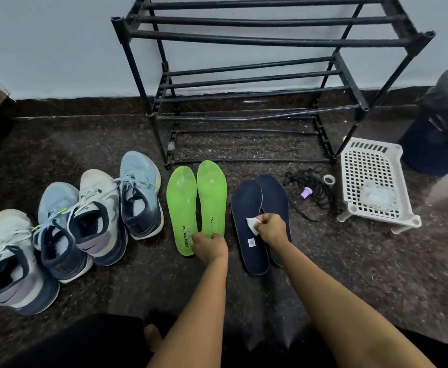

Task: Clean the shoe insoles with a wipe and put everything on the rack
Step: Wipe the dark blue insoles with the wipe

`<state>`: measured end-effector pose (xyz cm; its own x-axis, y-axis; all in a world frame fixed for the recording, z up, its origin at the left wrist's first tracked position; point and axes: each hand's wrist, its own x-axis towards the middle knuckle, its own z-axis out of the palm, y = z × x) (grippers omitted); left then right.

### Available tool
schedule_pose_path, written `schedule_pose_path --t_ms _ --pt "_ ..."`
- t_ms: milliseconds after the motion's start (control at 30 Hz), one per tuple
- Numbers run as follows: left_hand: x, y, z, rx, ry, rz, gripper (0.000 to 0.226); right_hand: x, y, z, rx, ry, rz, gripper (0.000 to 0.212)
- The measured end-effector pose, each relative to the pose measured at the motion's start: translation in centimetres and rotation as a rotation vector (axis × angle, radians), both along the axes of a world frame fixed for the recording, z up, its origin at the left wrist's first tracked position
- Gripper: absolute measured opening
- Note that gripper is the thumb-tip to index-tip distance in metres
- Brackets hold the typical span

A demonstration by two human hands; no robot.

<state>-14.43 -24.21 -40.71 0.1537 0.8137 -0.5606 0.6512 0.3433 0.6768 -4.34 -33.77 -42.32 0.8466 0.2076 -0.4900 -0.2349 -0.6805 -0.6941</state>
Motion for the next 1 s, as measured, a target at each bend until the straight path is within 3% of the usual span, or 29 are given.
schedule_pose_path --t_ms 333,567,1000 --pt "0.3 0.1 -0.7 0.068 0.011 -0.019 0.035 0.5 1.6 -0.7 -0.002 -0.053 0.074 0.016" --pt "1.6 -0.4 1.6 0.082 -0.029 -0.092 0.036 0.5 -0.3 2.4 0.096 -0.093 -0.037 0.009" --pt "11.6 -10.1 9.4 0.097 -0.208 -0.617 0.023 10.5 -13.3 13.9 0.03 -0.311 -0.152 0.011"
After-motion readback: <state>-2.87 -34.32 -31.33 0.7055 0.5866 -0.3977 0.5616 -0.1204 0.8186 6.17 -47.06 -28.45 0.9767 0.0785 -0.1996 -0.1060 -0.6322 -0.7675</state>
